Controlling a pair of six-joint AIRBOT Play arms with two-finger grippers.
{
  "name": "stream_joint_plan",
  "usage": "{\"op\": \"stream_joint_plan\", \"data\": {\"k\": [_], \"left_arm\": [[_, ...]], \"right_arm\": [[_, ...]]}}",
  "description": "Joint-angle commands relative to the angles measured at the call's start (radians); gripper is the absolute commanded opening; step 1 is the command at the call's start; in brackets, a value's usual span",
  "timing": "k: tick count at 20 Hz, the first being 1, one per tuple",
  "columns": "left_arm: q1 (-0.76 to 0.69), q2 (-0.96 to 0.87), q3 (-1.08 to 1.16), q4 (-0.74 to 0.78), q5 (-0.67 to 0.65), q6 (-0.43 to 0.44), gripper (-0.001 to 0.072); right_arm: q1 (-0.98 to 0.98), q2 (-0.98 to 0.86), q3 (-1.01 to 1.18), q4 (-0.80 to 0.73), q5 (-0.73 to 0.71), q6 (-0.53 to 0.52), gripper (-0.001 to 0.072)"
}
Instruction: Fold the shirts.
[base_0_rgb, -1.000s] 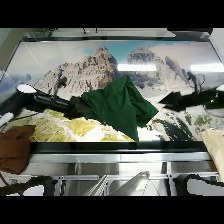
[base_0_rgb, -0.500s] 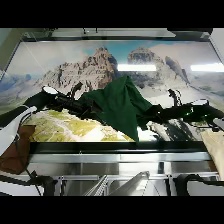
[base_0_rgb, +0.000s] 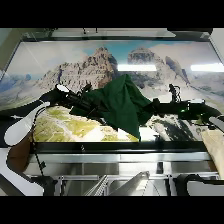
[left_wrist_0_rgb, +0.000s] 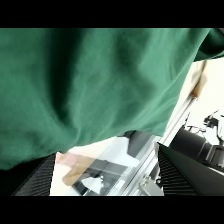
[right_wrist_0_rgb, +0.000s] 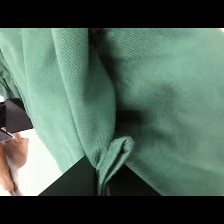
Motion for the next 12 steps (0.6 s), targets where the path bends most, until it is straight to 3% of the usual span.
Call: {"op": "stream_joint_plan", "data": {"k": [1, 5, 12], "left_arm": [[-0.010, -0.042, 0.058, 0.012, -0.040, -0.032, 0.0694], [-0.010, -0.043, 0.121, 0.016, -0.232, -0.032, 0.0694], [-0.046, -0.046, 0.122, 0.007, 0.069, -0.055, 0.0693]], "right_arm": [[0.001, -0.001, 0.002, 0.012, -0.007, -0.019, 0.0034], [0.001, -0.001, 0.002, 0.013, -0.008, -0.038, 0.0034], [0.001, -0.001, 0.002, 0.013, 0.015, -0.042, 0.0034]]}}
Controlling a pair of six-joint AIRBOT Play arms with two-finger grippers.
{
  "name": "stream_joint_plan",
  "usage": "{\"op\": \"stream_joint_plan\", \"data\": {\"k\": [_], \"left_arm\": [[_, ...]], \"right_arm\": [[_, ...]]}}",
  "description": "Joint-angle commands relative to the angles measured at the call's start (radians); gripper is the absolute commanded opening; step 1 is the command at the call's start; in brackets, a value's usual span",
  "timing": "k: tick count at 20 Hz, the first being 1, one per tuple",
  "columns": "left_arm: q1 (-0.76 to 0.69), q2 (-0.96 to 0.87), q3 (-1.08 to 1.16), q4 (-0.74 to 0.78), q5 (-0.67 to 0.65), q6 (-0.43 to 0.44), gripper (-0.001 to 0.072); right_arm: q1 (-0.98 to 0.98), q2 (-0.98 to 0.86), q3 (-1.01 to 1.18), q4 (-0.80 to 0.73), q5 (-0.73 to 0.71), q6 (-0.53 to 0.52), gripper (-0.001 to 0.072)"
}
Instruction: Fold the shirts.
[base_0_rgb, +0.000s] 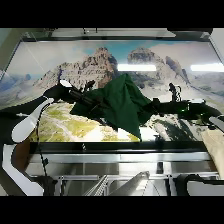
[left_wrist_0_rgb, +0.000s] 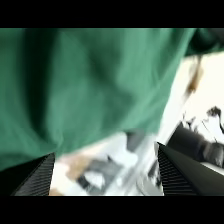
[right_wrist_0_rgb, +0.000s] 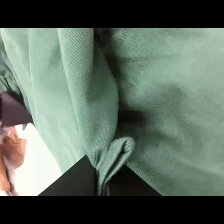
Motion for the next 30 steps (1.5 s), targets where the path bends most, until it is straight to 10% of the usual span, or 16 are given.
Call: {"op": "stream_joint_plan", "data": {"k": [1, 4, 5, 6, 7, 13, 18, 20, 21, 30], "left_arm": [[-0.027, -0.007, 0.005, -0.003, 0.109, -0.009, 0.0693], [-0.039, -0.033, 0.005, -0.004, 0.108, -0.024, 0.0690], [-0.040, -0.040, 0.005, -0.006, 0.116, -0.030, 0.0532], [-0.040, -0.044, 0.005, -0.006, 0.124, -0.030, 0.0094], [-0.040, -0.043, 0.005, -0.007, 0.135, -0.026, 0.0010], [0.010, 0.023, 0.148, 0.016, -0.061, -0.022, 0.0009], [0.130, 0.205, 0.172, 0.470, -0.109, -0.092, 0.0045], [0.178, 0.230, 0.172, 0.606, -0.108, -0.126, 0.0603], [0.198, 0.229, 0.170, 0.638, -0.100, -0.156, 0.0717], [0.176, 0.044, 0.136, 0.561, -0.010, -0.119, 0.0618]], "right_arm": [[0.001, -0.001, 0.001, 0.001, 0.020, -0.004, 0.0034], [0.001, -0.001, 0.001, 0.002, 0.038, -0.009, 0.0034], [0.001, -0.001, 0.001, 0.004, 0.045, -0.010, 0.0034], [0.001, 0.000, 0.001, 0.004, 0.050, -0.010, 0.0034], [0.001, 0.000, 0.001, 0.003, 0.055, -0.010, 0.0034], [0.001, 0.002, 0.001, 0.003, 0.091, -0.011, 0.0034], [0.001, 0.002, 0.001, 0.004, 0.101, -0.025, 0.0034], [0.001, 0.002, 0.001, 0.004, 0.101, -0.025, 0.0034], [0.001, 0.002, 0.001, 0.004, 0.101, -0.025, 0.0034], [0.001, 0.002, 0.001, 0.019, 0.106, -0.025, 0.0034]]}}
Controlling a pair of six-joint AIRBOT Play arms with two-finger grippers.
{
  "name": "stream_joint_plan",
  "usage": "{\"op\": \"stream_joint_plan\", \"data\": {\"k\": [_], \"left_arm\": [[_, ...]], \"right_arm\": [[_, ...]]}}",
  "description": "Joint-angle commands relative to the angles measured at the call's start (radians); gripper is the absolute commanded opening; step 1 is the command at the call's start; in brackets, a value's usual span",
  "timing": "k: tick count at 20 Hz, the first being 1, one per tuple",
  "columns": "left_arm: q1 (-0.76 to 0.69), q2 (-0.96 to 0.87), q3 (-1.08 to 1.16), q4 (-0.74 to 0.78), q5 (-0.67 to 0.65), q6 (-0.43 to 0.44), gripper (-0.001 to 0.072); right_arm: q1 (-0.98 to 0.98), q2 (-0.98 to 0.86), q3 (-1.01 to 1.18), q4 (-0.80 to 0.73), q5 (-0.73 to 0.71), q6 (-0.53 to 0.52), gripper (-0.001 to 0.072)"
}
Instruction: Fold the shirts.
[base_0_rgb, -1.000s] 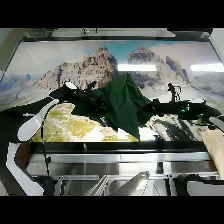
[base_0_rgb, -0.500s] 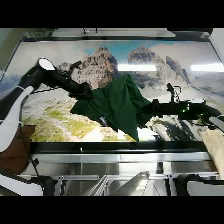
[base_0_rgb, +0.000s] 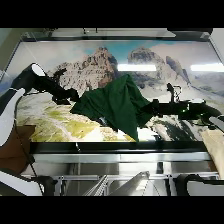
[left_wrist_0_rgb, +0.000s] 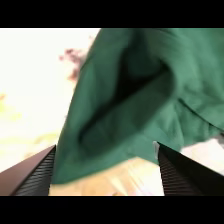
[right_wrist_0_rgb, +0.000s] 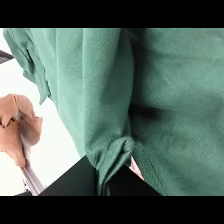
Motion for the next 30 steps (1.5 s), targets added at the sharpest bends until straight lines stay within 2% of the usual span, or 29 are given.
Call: {"op": "stream_joint_plan", "data": {"k": [1, 2, 3, 4, 7, 9, 12, 14, 16, 19, 21, 22, 24, 27, 29, 30], "left_arm": [[-0.045, -0.089, 0.044, -0.071, -0.005, 0.014, 0.0487], [-0.062, -0.105, 0.067, -0.111, -0.023, 0.023, 0.0291], [-0.080, -0.118, 0.093, -0.131, -0.044, 0.037, 0.0039], [-0.095, -0.124, 0.120, -0.141, -0.075, 0.058, 0.0010], [-0.113, -0.096, 0.177, -0.144, -0.193, 0.062, 0.0009], [-0.113, -0.011, 0.184, -0.174, -0.248, 0.061, 0.0009], [-0.099, 0.220, 0.184, -0.369, -0.266, 0.064, 0.0009], [-0.100, 0.422, 0.185, -0.496, -0.233, 0.122, 0.0008], [-0.099, 0.646, 0.218, -0.497, -0.114, 0.132, 0.0009], [-0.078, 0.939, 0.263, -0.417, 0.166, 0.096, 0.0022], [-0.035, 1.059, 0.273, -0.396, 0.277, 0.088, 0.0023], [-0.006, 1.090, 0.273, -0.384, 0.284, 0.088, 0.0023], [0.055, 1.077, 0.258, -0.348, 0.227, 0.076, 0.0024], [0.116, 0.916, 0.173, -0.350, 0.142, 0.064, 0.0024], [0.111, 0.751, 0.092, -0.352, 0.159, 0.066, 0.0024], [0.094, 0.660, 0.068, -0.352, 0.171, 0.077, 0.0024]], "right_arm": [[0.001, 0.001, 0.001, 0.006, 0.003, 0.001, 0.0034], [0.001, 0.001, 0.001, 0.006, 0.004, 0.001, 0.0034], [0.001, 0.001, 0.001, 0.009, 0.011, 0.001, 0.0034], [0.001, 0.001, 0.001, 0.011, 0.027, 0.001, 0.0034], [-0.001, 0.029, 0.001, 0.010, 0.153, -0.043, 0.0033], [-0.014, 0.106, 0.014, 0.010, 0.272, -0.096, 0.0033], [-0.074, 0.342, 0.097, 0.083, 0.428, -0.106, 0.0033], [-0.123, 0.547, 0.200, 0.159, 0.470, -0.081, 0.0034], [-0.165, 0.729, 0.331, 0.180, 0.422, -0.081, 0.0034], [-0.206, 0.937, 0.502, 0.050, 0.127, -0.050, 0.0034], [-0.211, 1.002, 0.569, -0.005, -0.004, -0.028, 0.0033], [-0.211, 1.013, 0.586, -0.029, -0.043, -0.028, 0.0033], [-0.211, 0.978, 0.589, -0.079, -0.082, 0.000, 0.0033], [-0.210, 0.780, 0.556, -0.201, 0.017, 0.225, 0.0033], [-0.205, 0.606, 0.475, -0.249, 0.080, 0.401, 0.0033], [-0.194, 0.523, 0.423, -0.266, 0.080, 0.449, 0.0033]]}}
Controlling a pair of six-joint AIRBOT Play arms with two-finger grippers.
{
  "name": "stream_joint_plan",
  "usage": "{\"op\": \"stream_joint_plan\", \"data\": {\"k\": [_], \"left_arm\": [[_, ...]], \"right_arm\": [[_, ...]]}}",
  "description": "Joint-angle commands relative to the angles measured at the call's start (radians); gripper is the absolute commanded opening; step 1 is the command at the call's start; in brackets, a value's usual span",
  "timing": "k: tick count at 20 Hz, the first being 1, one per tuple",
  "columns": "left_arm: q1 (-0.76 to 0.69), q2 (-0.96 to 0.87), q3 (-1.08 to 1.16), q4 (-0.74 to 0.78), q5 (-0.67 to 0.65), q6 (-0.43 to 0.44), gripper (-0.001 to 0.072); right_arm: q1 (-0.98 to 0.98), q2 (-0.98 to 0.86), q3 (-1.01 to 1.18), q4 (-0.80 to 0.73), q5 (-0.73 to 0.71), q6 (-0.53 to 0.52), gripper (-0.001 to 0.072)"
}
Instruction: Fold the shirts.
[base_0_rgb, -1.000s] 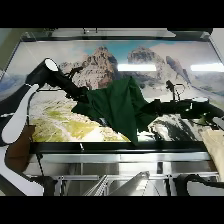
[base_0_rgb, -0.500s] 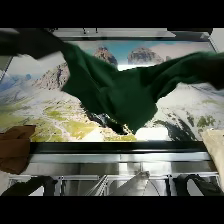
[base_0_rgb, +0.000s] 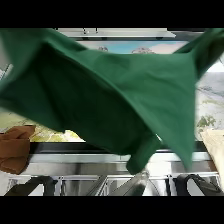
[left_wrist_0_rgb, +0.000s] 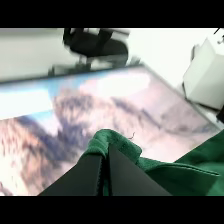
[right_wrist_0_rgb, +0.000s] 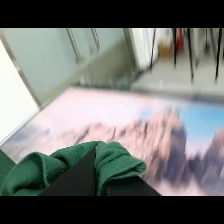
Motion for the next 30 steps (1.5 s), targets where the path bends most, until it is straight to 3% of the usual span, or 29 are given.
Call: {"op": "stream_joint_plan", "data": {"k": [1, 3, 4, 5, 6, 7, 10, 12, 16, 19, 23, 27, 30], "left_arm": [[-0.018, -0.285, -0.084, 0.002, 0.011, 0.045, 0.0025], [-0.070, -0.492, -0.078, 0.004, 0.055, 0.090, 0.0028], [-0.089, -0.588, -0.047, 0.006, 0.061, 0.091, 0.0162], [-0.098, -0.690, 0.014, 0.010, 0.046, 0.089, 0.0342], [-0.097, -0.769, 0.082, 0.009, 0.003, 0.086, 0.0342], [-0.084, -0.833, 0.153, 0.010, -0.066, 0.072, 0.0342], [-0.010, -0.937, 0.326, 0.010, -0.313, -0.083, 0.0342], [0.028, -0.944, 0.334, 0.010, -0.444, -0.130, 0.0342], [-0.028, -0.816, -0.025, 0.013, -0.542, -0.143, 0.0341], [-0.143, -0.637, -0.455, 0.012, -0.425, -0.125, 0.0342], [-0.291, -0.499, -0.848, -0.003, -0.150, -0.138, 0.0343], [-0.377, -0.444, -1.003, -0.163, -0.004, -0.146, 0.0343], [-0.422, -0.447, -1.024, -0.202, 0.044, -0.147, 0.0343]], "right_arm": [[0.022, -0.282, -0.140, -0.090, 0.041, 0.236, 0.0033], [0.062, -0.460, -0.233, -0.089, -0.017, 0.211, 0.0036], [0.083, -0.542, -0.252, -0.089, -0.056, 0.160, 0.0046], [0.092, -0.632, -0.249, -0.080, -0.071, 0.121, 0.0211], [0.085, -0.700, -0.240, -0.047, -0.070, 0.122, 0.0464], [0.064, -0.753, -0.223, -0.018, -0.058, 0.121, 0.0665], [-0.018, -0.800, -0.149, -0.004, 0.032, -0.023, 0.0668], [-0.050, -0.799, -0.105, -0.063, 0.053, -0.117, 0.0668], [-0.056, -0.804, -0.087, -0.264, -0.036, -0.049, 0.0668], [-0.056, -0.806, -0.087, -0.267, -0.020, -0.050, 0.0668], [-0.055, -0.806, -0.087, -0.266, -0.009, -0.057, 0.0666], [-0.055, -0.806, -0.087, -0.262, 0.005, -0.057, 0.0666], [-0.055, -0.806, -0.087, -0.261, 0.004, -0.057, 0.0665]]}}
